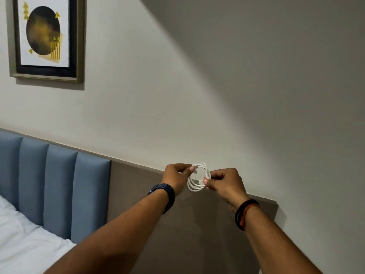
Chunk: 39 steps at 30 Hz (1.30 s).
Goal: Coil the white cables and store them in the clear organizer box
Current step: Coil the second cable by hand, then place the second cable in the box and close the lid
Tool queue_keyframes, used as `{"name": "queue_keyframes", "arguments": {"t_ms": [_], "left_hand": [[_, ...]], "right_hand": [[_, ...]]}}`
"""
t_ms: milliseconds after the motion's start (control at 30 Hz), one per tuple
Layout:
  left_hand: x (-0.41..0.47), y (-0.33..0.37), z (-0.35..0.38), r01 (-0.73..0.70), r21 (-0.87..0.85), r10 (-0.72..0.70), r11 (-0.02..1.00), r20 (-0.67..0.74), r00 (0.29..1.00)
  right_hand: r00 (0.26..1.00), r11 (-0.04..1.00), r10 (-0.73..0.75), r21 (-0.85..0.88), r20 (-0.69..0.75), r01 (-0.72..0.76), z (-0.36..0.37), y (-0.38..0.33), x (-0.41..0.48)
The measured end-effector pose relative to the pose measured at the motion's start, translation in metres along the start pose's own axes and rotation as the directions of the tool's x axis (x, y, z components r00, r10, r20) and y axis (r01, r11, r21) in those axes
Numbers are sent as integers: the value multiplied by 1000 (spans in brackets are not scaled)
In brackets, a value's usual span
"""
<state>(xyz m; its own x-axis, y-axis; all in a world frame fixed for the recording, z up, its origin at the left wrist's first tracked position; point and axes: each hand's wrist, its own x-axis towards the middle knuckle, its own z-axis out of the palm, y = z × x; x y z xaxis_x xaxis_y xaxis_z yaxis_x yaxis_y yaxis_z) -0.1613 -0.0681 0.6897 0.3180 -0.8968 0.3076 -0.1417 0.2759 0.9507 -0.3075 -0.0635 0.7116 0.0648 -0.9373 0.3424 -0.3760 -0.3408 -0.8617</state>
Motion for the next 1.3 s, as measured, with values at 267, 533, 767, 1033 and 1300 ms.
{"name": "queue_keyframes", "arguments": {"t_ms": [267,533,767,1033,1300], "left_hand": [[2,-12,3,5,-86,-2,996,31,1000],[-12,-31,22,139,-277,-126,951,63,990],[-44,-127,47,251,-117,-233,961,147,961],[-118,-361,91,568,75,-565,819,271,779],[-211,-602,127,693,170,-709,701,280,648]], "right_hand": [[1000,999,0,-42,-20,-1,-3,12,4],[1000,996,12,-94,28,-9,-15,45,10],[954,970,222,56,203,-238,-3,151,-13],[770,802,565,20,296,-597,56,392,-98],[704,732,674,-77,226,-677,127,618,-207]]}}
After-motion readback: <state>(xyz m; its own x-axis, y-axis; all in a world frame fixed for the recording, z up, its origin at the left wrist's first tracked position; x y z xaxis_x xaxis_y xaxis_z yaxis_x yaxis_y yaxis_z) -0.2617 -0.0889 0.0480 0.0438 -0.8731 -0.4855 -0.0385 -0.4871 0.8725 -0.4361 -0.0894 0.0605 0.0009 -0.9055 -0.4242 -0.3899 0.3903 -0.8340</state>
